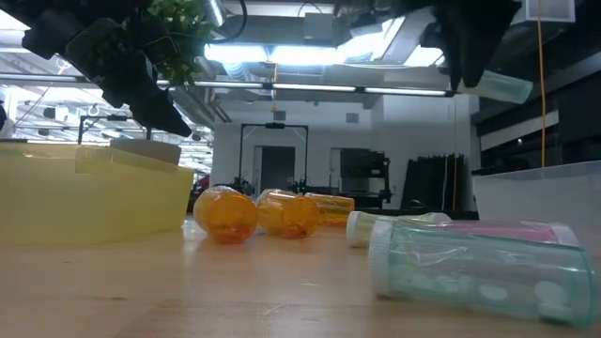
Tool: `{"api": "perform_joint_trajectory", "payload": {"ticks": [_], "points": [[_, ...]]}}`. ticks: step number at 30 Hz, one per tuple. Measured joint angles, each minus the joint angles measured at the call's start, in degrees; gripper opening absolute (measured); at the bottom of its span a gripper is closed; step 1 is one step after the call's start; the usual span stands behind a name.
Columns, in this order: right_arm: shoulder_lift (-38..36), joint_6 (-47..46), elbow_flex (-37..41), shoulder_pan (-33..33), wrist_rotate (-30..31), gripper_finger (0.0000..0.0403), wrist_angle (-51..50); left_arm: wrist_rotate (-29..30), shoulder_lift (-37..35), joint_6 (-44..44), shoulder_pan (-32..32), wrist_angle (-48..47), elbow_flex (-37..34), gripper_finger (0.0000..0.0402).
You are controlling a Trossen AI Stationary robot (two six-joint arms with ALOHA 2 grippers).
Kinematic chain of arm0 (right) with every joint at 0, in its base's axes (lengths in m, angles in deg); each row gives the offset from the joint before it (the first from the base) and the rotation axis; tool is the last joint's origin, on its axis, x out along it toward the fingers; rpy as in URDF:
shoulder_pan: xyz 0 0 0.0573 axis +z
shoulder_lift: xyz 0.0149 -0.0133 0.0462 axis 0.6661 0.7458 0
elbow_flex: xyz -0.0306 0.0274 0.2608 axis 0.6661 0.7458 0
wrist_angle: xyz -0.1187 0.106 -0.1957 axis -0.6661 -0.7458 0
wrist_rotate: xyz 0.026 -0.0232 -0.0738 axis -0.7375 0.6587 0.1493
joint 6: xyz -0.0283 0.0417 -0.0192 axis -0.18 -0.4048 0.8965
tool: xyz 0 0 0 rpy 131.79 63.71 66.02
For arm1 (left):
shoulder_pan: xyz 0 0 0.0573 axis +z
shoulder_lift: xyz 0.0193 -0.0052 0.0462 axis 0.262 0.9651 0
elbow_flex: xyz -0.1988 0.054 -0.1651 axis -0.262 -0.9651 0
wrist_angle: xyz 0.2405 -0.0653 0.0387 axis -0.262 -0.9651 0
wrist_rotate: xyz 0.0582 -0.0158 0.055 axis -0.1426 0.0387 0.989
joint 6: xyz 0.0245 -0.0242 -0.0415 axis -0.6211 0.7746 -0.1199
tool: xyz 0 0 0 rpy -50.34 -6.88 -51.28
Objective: Pick and place medicine bottles into bin by pill shape (circle, oval)
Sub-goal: Put the blue pill bottle into the transparent bin
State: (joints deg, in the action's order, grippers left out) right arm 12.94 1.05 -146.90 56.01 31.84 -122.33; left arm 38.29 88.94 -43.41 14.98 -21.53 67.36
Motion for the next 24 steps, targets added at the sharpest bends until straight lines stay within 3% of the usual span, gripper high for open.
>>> {"api": "perform_joint_trajectory", "payload": {"ticks": [6, 10, 21, 24], "points": [[-12.0, -11.4, 17.0, 0.0, 0.0, 0.0122, 10.1, 0.0, 0.0, 0.0, 0.0, 0.0, 0.0, 0.0229], [-16.8, -14.6, 24.0, -0.3, 0.0, 0.0122, 13.7, 0.0, 0.0, 0.0, 0.0, 0.0, 0.0, 0.0229], [-18.2, -14.6, 25.7, -1.4, 1.0, 0.0122, 19.3, 1.5, 0.0, 0.1, 0.0, 0.0, 0.0, 0.0229], [-18.2, -18.5, 25.7, -1.4, 1.0, 0.0122, 18.9, 1.5, 0.0, 0.2, 0.0, 0.0, 0.0, 0.0229]]}}
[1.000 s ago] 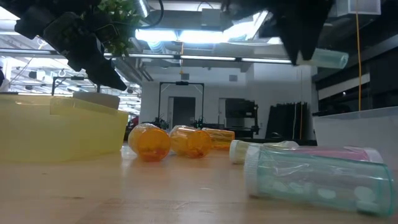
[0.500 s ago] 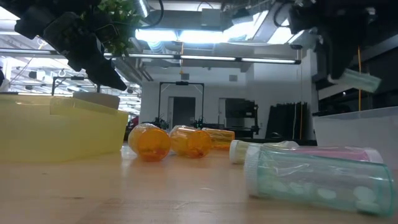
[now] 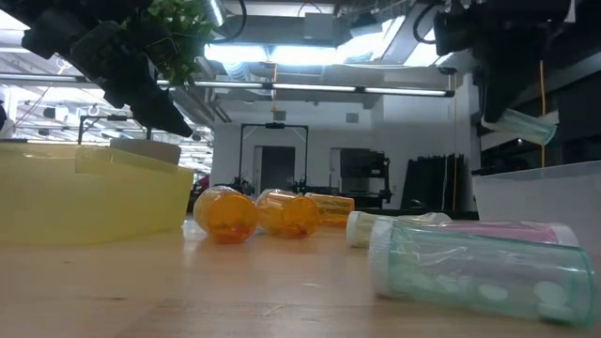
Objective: Pick and place medicine bottles into bin by pill shape (circle, oval)
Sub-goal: Put the blue pill bottle into the transparent bin, then put the yellow pill bottle into the transparent bin
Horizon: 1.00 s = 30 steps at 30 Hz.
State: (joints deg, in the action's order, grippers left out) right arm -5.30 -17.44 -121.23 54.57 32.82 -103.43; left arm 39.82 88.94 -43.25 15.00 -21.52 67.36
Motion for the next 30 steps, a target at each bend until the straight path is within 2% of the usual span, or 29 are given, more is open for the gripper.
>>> {"api": "perform_joint_trajectory", "payload": {"ticks": [7, 14, 18, 26, 30], "points": [[0.0, -6.5, 0.0, 0.0, 1.3, 0.0147, -2.7, 0.0, 0.0, 0.0, 0.0, 0.0, 0.0, 0.0229], [0.0, -6.5, 0.0, 0.0, 3.1, 0.0205, -2.7, 0.0, 0.0, 0.0, 0.0, 0.0, 0.0, 0.0229], [0.0, -4.6, 0.0, 0.0, 3.2, 0.0223, -2.4, 0.0, 0.0, 0.0, 0.0, 0.0, 0.0, 0.0229], [0.0, -3.0, 0.0, 0.0, 4.6, 0.0226, 6.6, 0.0, 0.0, 0.0, 0.0, 0.0, 0.0, 0.0229], [0.0, 2.5, 0.0, 0.0, 4.1, 0.0226, 14.4, 0.0, 0.0, 0.0, 0.0, 0.0, 0.0, 0.0229]]}}
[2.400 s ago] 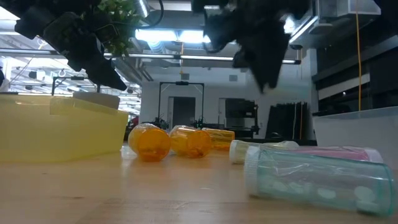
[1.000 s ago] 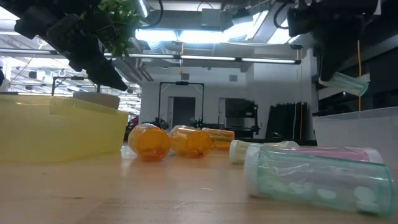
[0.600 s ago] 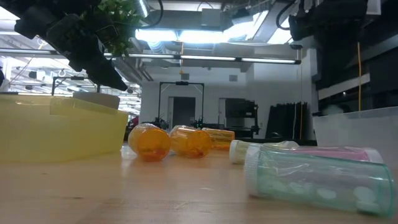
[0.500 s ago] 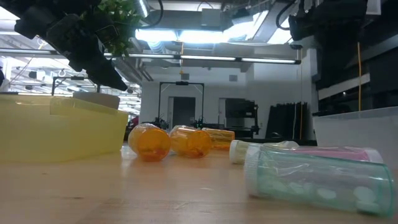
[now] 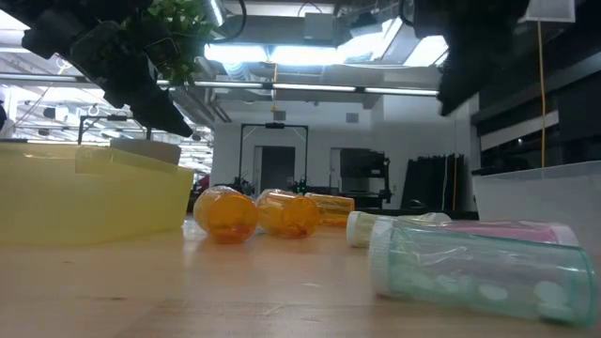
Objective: Pick and place medicine bottles into bin by pill shape (circle, oval)
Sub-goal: Put the yellow pill bottle into the transparent bin
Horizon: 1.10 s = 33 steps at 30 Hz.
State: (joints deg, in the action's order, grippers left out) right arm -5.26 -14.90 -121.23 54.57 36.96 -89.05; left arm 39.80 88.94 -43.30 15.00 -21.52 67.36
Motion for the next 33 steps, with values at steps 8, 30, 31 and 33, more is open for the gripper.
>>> {"api": "perform_joint_trajectory", "payload": {"ticks": [8, 30, 31, 33], "points": [[5.8, 4.5, 0.0, -0.1, -6.1, 0.0226, 9.7, 1.7, 0.0, 0.0, 0.0, 0.0, 0.0, 0.0229], [29.6, -1.9, -8.2, -3.8, -17.6, 0.0202, 6.7, 1.7, 0.0, 0.0, 0.0, 0.0, 0.0, 0.0229], [30.0, -1.9, -8.5, -3.8, -17.6, 0.0200, 5.4, 1.7, 0.0, 0.0, 0.0, 0.0, 0.0, 0.0229], [30.6, -2.0, -8.7, -3.8, -17.8, 0.0197, 4.9, 1.7, 0.0, 0.0, 0.0, 0.0, 0.0, 0.0229]]}}
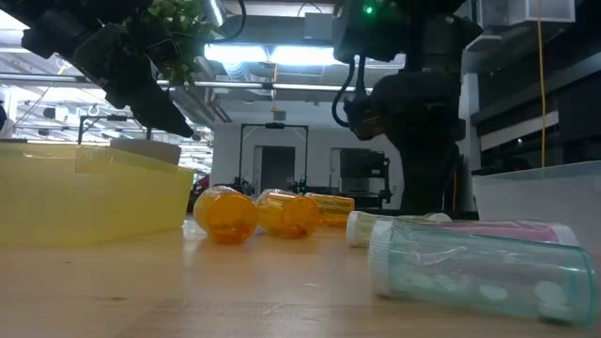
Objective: Pick and place medicine bottles into bin by pill shape (circle, oval)
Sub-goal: Put the yellow pill bottle into the transparent bin
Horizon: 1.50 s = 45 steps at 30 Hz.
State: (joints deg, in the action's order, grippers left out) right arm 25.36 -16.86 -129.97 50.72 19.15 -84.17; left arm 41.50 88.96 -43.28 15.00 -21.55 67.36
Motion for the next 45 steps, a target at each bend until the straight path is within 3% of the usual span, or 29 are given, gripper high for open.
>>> {"api": "perform_joint_trajectory", "payload": {"ticks": [15, 22, 45], "points": [[0.1, 0.2, -0.9, -0.2, 0.3, 0.0194, 0.8, 0.0, 0.0, 0.0, 0.0, 0.0, 0.0, 0.0229], [0.1, -1.0, -2.1, -0.2, 4.2, 0.0194, 1.1, 0.0, 0.0, 0.0, 0.0, 0.0, 0.0, 0.0229], [4.7, -0.7, -1.8, -0.8, -0.2, 0.0194, 1.9, 0.0, 0.0, 0.0, 0.0, -0.1, 0.0, 0.0229]]}}
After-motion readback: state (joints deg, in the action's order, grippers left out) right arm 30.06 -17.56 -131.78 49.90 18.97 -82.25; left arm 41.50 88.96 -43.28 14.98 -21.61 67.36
